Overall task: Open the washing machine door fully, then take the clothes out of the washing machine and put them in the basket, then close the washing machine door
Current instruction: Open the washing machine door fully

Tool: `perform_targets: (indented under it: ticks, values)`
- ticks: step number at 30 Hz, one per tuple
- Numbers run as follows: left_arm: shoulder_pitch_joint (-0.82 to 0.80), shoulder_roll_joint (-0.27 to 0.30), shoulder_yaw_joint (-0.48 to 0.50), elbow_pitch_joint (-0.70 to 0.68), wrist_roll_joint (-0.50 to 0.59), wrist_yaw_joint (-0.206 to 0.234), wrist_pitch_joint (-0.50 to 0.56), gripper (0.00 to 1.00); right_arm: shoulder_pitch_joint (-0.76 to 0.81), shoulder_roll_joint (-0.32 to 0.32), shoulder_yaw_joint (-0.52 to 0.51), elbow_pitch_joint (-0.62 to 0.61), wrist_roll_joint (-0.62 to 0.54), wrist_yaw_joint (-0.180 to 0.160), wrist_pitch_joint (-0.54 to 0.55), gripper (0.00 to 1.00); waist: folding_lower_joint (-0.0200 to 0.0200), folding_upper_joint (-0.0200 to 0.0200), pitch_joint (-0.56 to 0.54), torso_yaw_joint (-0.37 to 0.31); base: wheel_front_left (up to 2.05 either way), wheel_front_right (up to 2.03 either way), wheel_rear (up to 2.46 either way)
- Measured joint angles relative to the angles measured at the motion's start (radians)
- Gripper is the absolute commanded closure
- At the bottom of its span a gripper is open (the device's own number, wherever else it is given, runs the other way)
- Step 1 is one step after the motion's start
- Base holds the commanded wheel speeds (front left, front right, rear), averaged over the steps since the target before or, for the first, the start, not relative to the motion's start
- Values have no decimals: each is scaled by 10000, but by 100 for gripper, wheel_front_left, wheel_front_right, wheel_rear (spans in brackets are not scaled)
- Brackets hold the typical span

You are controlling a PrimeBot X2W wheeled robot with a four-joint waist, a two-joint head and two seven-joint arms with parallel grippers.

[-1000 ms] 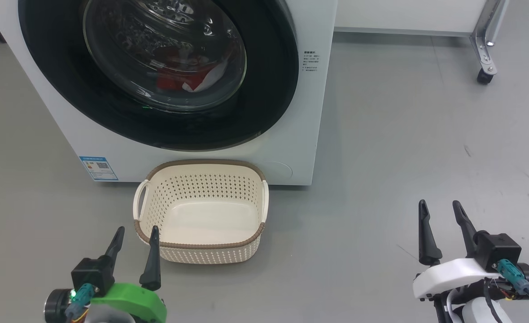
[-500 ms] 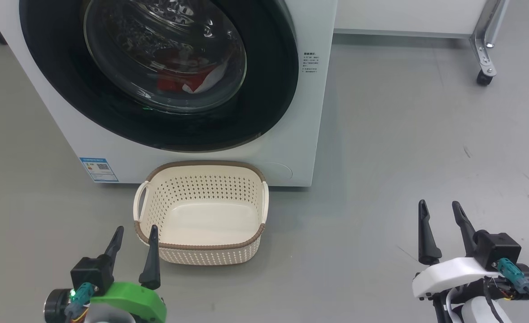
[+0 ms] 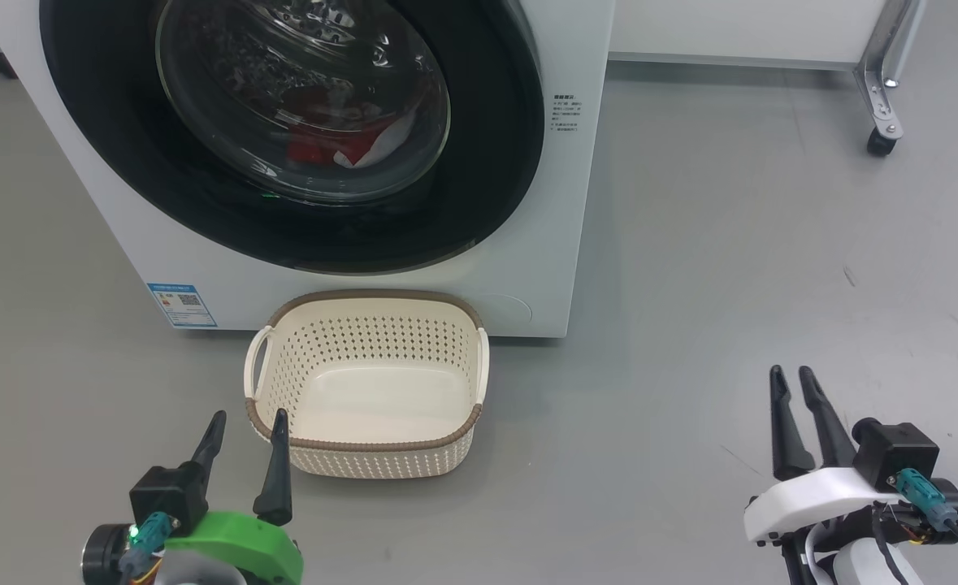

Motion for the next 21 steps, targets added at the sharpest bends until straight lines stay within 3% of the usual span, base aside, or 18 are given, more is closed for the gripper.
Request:
perform_targets:
  ticks: [8,12,16,21]
  values:
    - [-40,0,-54,-46,-63,77,0,0,-59,8,-102,-59,113,10,0,100,0,0,170,35,0,0,0]
    - [-138,0,-77,-71,-63,77,0,0,-180,36,-221,-176,445,194,0,100,0,0,279,64,0,0,0]
    - [-271,0,-117,-125,-63,77,0,0,-311,132,-708,-299,1820,487,-4,100,0,0,437,117,0,0,0]
    - [-395,0,-207,-192,-63,77,0,0,-590,178,-1536,-416,4470,922,290,100,0,0,653,207,0,0,0]
